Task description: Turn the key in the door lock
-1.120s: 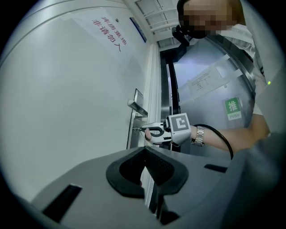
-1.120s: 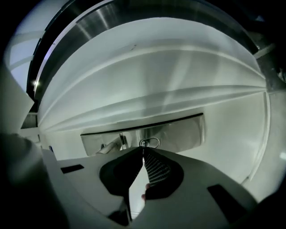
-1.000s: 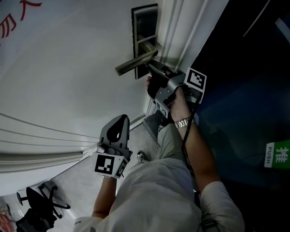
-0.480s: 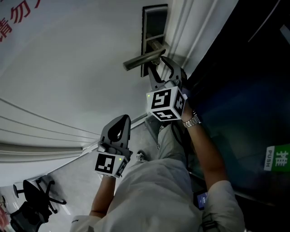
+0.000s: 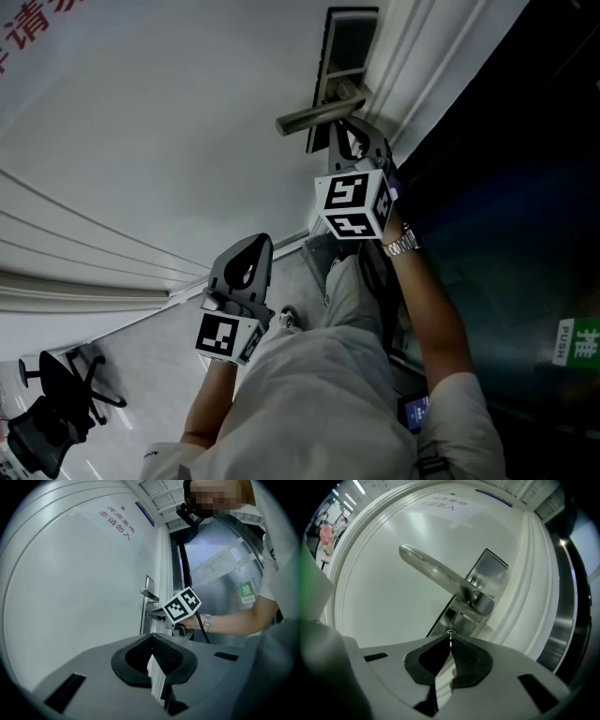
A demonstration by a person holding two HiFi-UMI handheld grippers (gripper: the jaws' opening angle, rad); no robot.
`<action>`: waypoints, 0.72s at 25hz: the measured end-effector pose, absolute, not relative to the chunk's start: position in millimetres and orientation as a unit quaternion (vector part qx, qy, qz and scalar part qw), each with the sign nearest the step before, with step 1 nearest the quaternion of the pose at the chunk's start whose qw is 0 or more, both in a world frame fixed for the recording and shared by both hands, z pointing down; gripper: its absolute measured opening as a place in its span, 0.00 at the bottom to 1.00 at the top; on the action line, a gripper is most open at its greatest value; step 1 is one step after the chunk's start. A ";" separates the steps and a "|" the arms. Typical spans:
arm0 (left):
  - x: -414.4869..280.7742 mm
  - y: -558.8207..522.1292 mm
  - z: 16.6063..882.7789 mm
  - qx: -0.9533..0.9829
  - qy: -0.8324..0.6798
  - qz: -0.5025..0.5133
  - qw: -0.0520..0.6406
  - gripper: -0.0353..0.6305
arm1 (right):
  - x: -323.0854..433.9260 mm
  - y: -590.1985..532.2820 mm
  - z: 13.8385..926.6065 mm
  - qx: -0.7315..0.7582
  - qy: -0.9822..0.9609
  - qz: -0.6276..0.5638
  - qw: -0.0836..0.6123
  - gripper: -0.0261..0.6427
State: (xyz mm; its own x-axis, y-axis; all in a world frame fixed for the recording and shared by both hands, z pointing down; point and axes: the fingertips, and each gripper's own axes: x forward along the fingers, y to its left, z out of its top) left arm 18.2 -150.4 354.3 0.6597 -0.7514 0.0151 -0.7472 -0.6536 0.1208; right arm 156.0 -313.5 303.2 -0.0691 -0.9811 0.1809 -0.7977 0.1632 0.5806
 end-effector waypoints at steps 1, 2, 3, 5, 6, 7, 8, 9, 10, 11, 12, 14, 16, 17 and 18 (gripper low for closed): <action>18.1 -150.0 355.3 0.909 -0.413 -0.017 0.058 0.06 | 156.3 -313.8 303.5 0.627 -0.722 -0.146 0.256 0.06; 18.3 -149.5 354.5 0.909 -0.413 -0.021 0.057 0.06 | 157.2 -314.2 303.8 0.628 -0.734 -0.119 0.232 0.06; 18.7 -149.3 352.0 0.909 -0.413 -0.026 0.054 0.06 | 158.7 -314.5 304.0 0.627 -0.748 -0.084 0.202 0.06; 18.6 -148.9 348.4 0.908 -0.415 -0.031 0.051 0.06 | 162.8 -315.0 303.6 0.619 -0.774 0.008 0.130 0.06; 18.2 -148.6 348.1 0.907 -0.416 -0.031 0.051 0.06 | 164.8 -315.2 303.3 0.611 -0.784 0.059 0.091 0.06; 18.0 -148.5 348.2 0.907 -0.417 -0.030 0.051 0.06 | 166.9 -315.6 303.4 0.601 -0.790 0.109 0.051 0.06; 18.0 -148.4 348.6 0.907 -0.418 -0.030 0.051 0.06 | 169.1 -316.2 303.9 0.589 -0.793 0.156 0.014 0.06; 18.1 -148.4 349.1 0.907 -0.418 -0.029 0.051 0.06 | 171.2 -316.8 304.7 0.577 -0.792 0.199 -0.019 0.06; 18.0 -148.2 350.0 0.907 -0.418 -0.027 0.051 0.06 | 172.9 -317.3 305.5 0.564 -0.790 0.236 -0.049 0.06; 17.6 -147.7 351.8 0.906 -0.419 -0.022 0.054 0.06 | 173.9 -317.8 306.1 0.552 -0.786 0.268 -0.076 0.06; 16.9 -146.7 355.0 0.906 -0.419 -0.013 0.058 0.06 | 174.4 -318.2 306.5 0.540 -0.781 0.296 -0.100 0.06; 16.1 -144.4 359.0 0.905 -0.420 -0.004 0.064 0.06 | 175.1 -318.4 307.2 0.517 -0.771 0.343 -0.142 0.06; 16.8 -144.2 355.0 0.905 -0.421 -0.016 0.057 0.06 | 175.9 -318.6 308.1 0.493 -0.758 0.386 -0.181 0.06; 16.7 -143.8 355.1 0.905 -0.421 -0.015 0.057 0.06 | 176.3 -318.8 308.3 0.481 -0.751 0.405 -0.200 0.06; 16.4 -143.2 355.6 0.905 -0.422 -0.013 0.057 0.06 | 176.6 -318.7 308.3 0.471 -0.744 0.422 -0.216 0.06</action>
